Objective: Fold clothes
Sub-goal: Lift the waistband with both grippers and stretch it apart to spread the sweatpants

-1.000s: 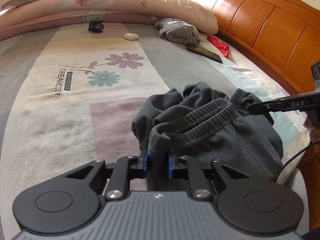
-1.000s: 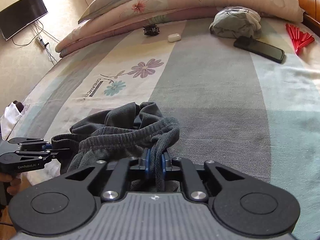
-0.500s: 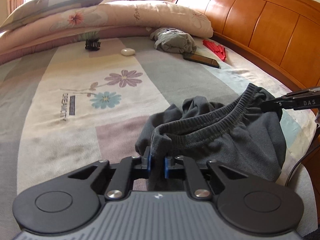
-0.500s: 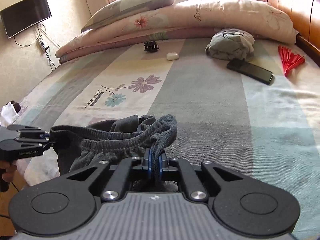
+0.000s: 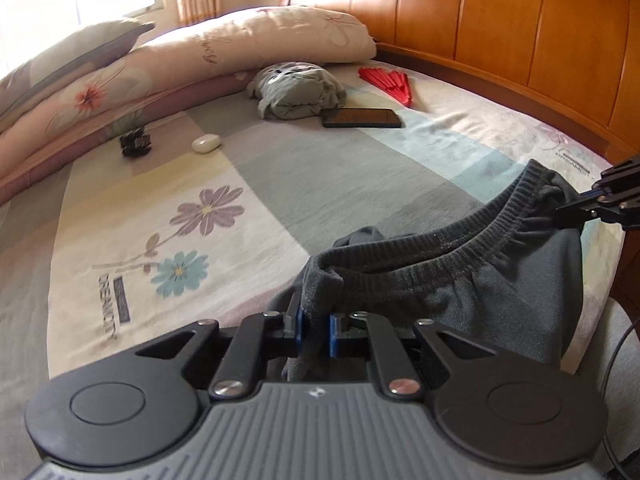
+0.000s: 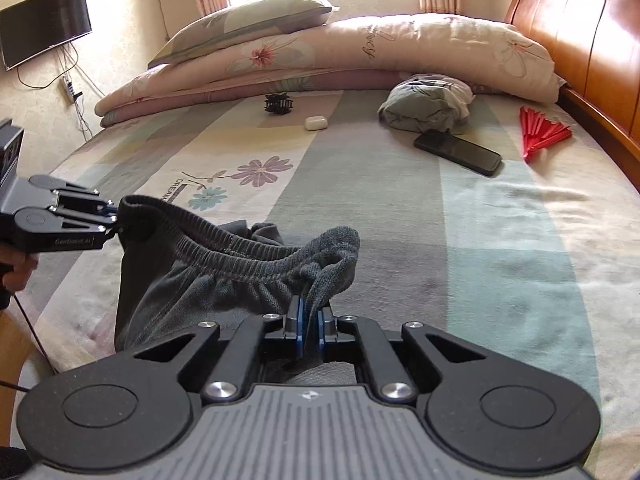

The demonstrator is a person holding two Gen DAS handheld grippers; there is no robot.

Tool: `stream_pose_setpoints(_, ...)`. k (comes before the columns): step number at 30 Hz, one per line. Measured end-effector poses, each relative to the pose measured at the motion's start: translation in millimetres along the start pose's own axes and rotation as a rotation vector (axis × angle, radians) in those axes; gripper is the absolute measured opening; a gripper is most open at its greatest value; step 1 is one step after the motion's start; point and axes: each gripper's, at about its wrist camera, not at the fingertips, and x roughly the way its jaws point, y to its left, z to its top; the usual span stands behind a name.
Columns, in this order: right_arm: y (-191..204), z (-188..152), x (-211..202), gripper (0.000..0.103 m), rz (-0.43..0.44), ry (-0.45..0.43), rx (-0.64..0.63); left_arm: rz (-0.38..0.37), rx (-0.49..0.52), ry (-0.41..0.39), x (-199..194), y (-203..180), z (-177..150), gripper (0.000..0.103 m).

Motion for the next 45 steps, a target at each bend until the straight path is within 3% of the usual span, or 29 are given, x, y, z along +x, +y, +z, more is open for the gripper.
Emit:
stream_pose_setpoints(14, -42, -21, -19, 0.008, -0.087, -0.017, 0.089, -0.027, 0.208, 0.003, 62, -53, 80, 0.008)
stream_pose_setpoints(21, -61, -25, -21, 0.008, -0.13, -0.027, 0.139, -0.036, 0.265, 0.003, 102, -82, 118, 0.008)
stream_pose_setpoints(36, -117, -45, -23, 0.008, -0.251, -0.041, 0.318, -0.117, 0.411, 0.021, 207, -183, 193, 0.007)
stream_pose_setpoints(45, -150, -57, -23, 0.004, -0.323, -0.045, 0.396, -0.126, 0.45, 0.053, 252, -218, 208, 0.007)
